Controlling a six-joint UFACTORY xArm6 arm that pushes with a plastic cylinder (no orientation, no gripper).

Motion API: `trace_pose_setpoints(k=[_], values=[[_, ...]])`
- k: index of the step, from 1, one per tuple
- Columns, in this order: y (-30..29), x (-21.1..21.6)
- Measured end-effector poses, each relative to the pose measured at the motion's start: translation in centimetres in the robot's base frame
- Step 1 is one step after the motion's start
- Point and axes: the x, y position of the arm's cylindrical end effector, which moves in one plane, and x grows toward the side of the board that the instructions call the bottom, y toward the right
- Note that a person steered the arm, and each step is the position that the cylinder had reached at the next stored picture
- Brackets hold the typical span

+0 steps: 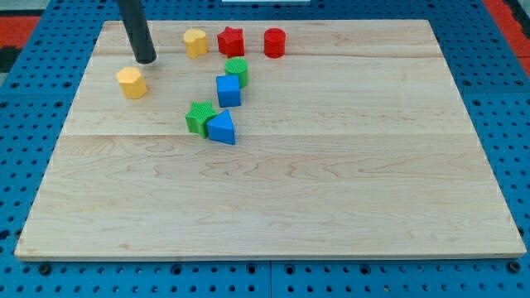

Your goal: Place your hand under the yellow hexagon

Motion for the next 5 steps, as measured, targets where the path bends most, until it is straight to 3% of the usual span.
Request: trace_pose_setpoints(k=[1, 2, 3, 4, 5], values=[[-0.3, 0.9], [-1.2, 5.6], [-0.5, 6.2], [-8.3, 6.4], [-10.9, 7.0]])
